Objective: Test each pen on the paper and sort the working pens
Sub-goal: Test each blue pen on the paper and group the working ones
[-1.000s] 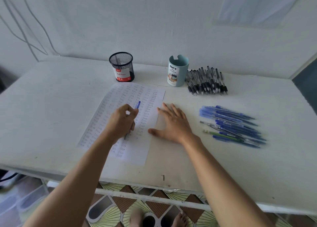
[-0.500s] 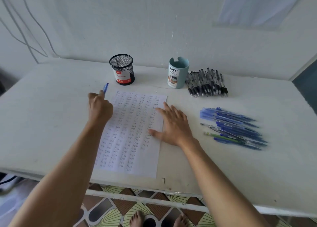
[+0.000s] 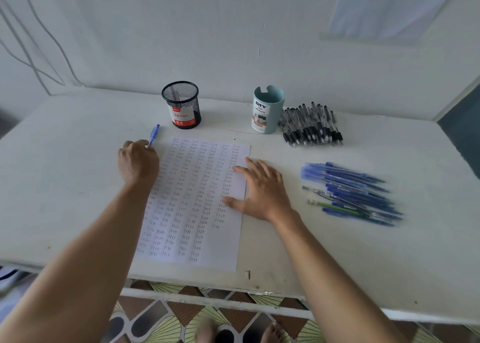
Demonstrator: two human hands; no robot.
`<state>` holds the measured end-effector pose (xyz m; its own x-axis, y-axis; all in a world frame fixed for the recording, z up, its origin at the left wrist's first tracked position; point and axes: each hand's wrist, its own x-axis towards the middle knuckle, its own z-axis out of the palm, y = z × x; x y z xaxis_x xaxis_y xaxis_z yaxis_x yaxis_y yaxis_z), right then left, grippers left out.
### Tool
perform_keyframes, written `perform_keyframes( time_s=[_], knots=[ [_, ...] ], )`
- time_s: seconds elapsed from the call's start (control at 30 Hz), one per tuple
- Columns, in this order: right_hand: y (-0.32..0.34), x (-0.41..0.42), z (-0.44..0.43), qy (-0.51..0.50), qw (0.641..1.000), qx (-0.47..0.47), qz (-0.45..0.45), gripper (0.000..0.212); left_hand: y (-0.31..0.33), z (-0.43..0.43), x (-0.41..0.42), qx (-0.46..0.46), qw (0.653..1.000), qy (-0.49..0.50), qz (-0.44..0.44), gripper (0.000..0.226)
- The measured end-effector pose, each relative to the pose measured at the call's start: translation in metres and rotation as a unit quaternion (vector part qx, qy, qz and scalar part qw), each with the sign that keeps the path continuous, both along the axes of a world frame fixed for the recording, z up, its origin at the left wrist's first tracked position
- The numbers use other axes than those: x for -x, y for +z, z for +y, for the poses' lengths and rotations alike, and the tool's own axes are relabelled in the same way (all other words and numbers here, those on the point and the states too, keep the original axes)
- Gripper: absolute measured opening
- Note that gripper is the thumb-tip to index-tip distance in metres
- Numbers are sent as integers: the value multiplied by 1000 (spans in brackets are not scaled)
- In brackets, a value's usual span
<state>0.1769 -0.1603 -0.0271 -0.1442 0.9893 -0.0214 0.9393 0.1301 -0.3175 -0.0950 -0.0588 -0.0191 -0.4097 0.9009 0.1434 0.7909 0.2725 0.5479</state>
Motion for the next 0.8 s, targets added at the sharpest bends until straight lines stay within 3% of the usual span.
perform_keyframes(
  time_s=[0.13,0.27,0.37,0.47,0.57,0.63,0.7,0.8],
  knots=[
    [0,0,0,2,1000,-2,1,89,9,-15,-16,-20,998,-18,53,45],
    [1,1,1,-2,1000,11,2,89,8,-44,-46,-59,977,-185,93,41],
    [0,1,0,2,1000,13,6,86,0,-65,-71,5,952,-278,125,47],
    [-1,1,0,-6,1000,6,28,70,-13,-76,-81,77,943,-295,136,58],
    [4,-4,2,-12,994,29,108,54,-19,-79,-80,71,942,-295,147,60],
    [12,-10,0,-19,974,25,226,44,-19,-79,-79,61,941,-298,151,59],
    [20,-20,-3,-57,949,-5,309,37,-19,-79,-79,59,940,-299,152,59],
    [22,-39,-7,-162,939,-149,265,30,-19,-80,-79,56,942,-296,150,58]
  ],
)
